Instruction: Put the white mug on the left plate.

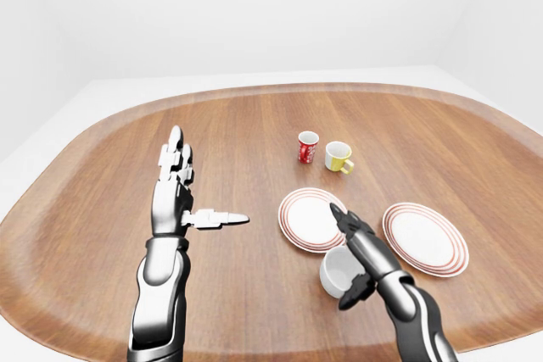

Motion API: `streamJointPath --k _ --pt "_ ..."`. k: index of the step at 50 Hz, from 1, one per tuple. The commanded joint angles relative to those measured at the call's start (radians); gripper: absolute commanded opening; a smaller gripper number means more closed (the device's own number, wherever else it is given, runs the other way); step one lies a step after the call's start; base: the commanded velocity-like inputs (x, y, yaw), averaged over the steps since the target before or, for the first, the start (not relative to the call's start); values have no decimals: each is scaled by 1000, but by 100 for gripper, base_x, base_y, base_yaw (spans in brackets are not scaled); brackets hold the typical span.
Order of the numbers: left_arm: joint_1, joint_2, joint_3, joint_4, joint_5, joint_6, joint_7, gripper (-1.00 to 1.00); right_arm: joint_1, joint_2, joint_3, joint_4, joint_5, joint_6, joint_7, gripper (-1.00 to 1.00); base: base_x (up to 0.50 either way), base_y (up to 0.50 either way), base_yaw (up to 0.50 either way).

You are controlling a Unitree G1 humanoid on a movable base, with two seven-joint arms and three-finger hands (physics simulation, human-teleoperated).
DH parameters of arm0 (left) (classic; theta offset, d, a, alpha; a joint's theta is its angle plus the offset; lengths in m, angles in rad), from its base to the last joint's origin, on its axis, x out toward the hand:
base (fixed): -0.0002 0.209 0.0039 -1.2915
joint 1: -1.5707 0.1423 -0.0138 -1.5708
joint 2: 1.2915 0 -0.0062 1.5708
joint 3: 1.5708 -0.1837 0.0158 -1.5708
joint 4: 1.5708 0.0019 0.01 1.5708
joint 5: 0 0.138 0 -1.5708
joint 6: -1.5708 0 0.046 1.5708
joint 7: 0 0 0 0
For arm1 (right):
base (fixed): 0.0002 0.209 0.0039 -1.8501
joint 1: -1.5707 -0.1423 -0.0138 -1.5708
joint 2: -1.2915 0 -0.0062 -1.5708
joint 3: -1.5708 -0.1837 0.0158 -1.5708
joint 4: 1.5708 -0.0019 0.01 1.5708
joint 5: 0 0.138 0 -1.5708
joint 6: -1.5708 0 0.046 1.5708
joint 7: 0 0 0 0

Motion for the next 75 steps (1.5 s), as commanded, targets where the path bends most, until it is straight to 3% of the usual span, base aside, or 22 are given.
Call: streamJointPath --k 1,21,40,54,75 --pt "-1 0 0 1 0 0 1 100 -20 -4 -2 26 -4 -4 2 100 0 0 0" --pt "3 -1 -2 -2 1 0 1 100 -42 -20 -6 76 -53 -16 72 100 0 0 0" --pt "4 -1 -2 4 2 0 1 100 -73 -29 -21 147 -60 -42 56 100 0 0 0" --pt "5 -1 -2 6 1 0 0 100 -93 -30 -19 170 -59 -44 51 100 0 0 0" --pt "4 -1 -1 7 1 0 1 100 -116 -45 -14 276 -64 -83 7 100 0 0 0"
